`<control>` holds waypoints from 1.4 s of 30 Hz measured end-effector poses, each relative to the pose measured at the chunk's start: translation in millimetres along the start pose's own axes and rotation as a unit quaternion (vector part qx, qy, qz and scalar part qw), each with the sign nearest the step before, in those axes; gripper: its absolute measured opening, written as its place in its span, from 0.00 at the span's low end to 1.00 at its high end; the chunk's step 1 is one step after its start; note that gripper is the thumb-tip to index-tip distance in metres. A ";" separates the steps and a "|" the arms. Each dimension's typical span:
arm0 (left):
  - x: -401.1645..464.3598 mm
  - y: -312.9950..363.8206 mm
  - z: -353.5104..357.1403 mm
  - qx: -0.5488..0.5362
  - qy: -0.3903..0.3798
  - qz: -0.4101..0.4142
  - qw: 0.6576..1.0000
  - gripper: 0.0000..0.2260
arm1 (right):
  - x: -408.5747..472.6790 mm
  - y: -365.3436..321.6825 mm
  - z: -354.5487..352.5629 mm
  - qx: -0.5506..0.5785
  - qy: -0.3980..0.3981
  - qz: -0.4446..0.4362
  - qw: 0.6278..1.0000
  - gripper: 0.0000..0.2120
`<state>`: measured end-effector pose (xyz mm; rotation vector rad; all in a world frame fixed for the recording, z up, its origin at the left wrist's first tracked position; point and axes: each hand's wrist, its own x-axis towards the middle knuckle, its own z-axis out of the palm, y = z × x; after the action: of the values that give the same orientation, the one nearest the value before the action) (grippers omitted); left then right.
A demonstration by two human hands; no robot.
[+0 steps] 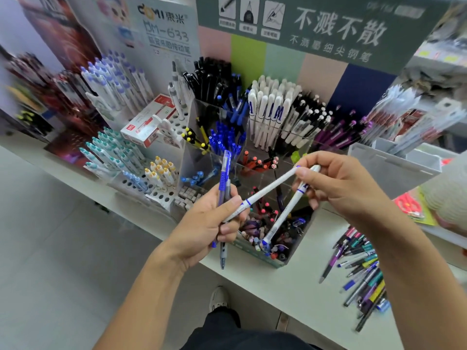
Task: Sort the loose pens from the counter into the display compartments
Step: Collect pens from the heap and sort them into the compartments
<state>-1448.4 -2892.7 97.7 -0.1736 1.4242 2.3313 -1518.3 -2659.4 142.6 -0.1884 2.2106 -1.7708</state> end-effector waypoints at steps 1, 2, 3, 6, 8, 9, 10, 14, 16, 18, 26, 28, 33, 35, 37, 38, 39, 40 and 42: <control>0.5 2.0 3.3 0.017 0.021 0.009 1.000 0.06 | -4.2 -1.3 -2.0 -0.045 0.031 -0.020 0.998 0.03; 0.6 4.4 7.0 0.037 0.043 0.016 0.998 0.06 | -9.0 -3.9 -4.3 -0.104 0.064 -0.050 0.991 0.06; 1.8 5.7 9.6 0.055 0.063 0.021 0.996 0.06 | -13.2 -8.0 -5.2 -0.165 0.085 -0.086 0.979 0.09; 3.4 11.1 20.0 0.071 0.091 0.018 0.993 0.08 | -19.3 -23.5 12.6 -0.319 0.026 -0.160 0.934 0.16; 4.0 15.7 29.2 0.079 0.094 0.024 0.992 0.09 | -18.5 -24.5 32.7 -0.400 -0.019 -0.221 0.889 0.10; 4.4 18.5 32.9 0.078 0.097 0.036 0.992 0.08 | -17.3 -23.4 39.9 -0.432 -0.024 -0.255 0.865 0.08; 4.4 23.1 36.5 0.073 0.099 0.049 0.991 0.07 | -15.5 -22.7 43.3 -0.448 -0.017 -0.277 0.850 0.08; 8.2 41.7 40.0 0.044 0.099 0.130 0.986 0.17 | -5.6 -30.1 34.7 -0.402 0.004 -0.245 0.882 0.06; 11.9 48.6 35.7 0.078 0.100 0.196 0.972 0.18 | -1.9 -34.3 31.1 -0.354 0.030 -0.222 0.908 0.06; 16.7 53.8 31.1 0.132 0.107 0.252 0.953 0.21 | 2.9 -38.4 30.8 -0.312 0.007 -0.184 0.932 0.06; 35.5 65.2 28.7 0.130 0.176 0.303 0.927 0.15 | 25.2 -63.5 12.9 -0.269 0.069 -0.224 0.934 0.06; 43.6 71.3 23.3 0.095 0.194 0.289 0.932 0.15 | 37.3 -88.5 -12.7 -0.191 0.207 -0.307 0.909 0.06; 66.1 91.9 18.1 0.091 0.185 0.294 0.933 0.16 | 86.1 -129.2 -20.5 -0.304 0.256 -0.333 0.855 0.07; 73.5 99.2 17.0 0.084 0.174 0.300 0.934 0.16 | 104.4 -131.1 -10.2 -0.381 0.210 -0.280 0.856 0.07; 78.7 106.3 17.0 0.087 0.163 0.309 0.933 0.16 | 115.3 -137.3 -5.3 -0.416 0.182 -0.263 0.851 0.07; 81.1 109.9 16.2 0.092 0.164 0.316 0.930 0.16 | 118.7 -141.0 -3.7 -0.433 0.162 -0.254 0.850 0.07; 83.6 113.4 16.1 0.099 0.165 0.325 0.926 0.16 | 121.7 -143.4 -1.5 -0.452 0.139 -0.243 0.847 0.08; 85.8 116.9 16.0 0.108 0.166 0.333 0.922 0.16 | 124.9 -144.1 2.3 -0.471 0.112 -0.226 0.845 0.09; 89.5 124.4 16.8 0.114 0.167 0.349 0.915 0.17 | 129.1 -136.1 17.2 -0.508 0.054 -0.180 0.841 0.10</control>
<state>-1577.8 -2903.4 180.7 0.0139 2.2052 2.7367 -1646.6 -2743.9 251.7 -0.7746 3.1244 -0.5166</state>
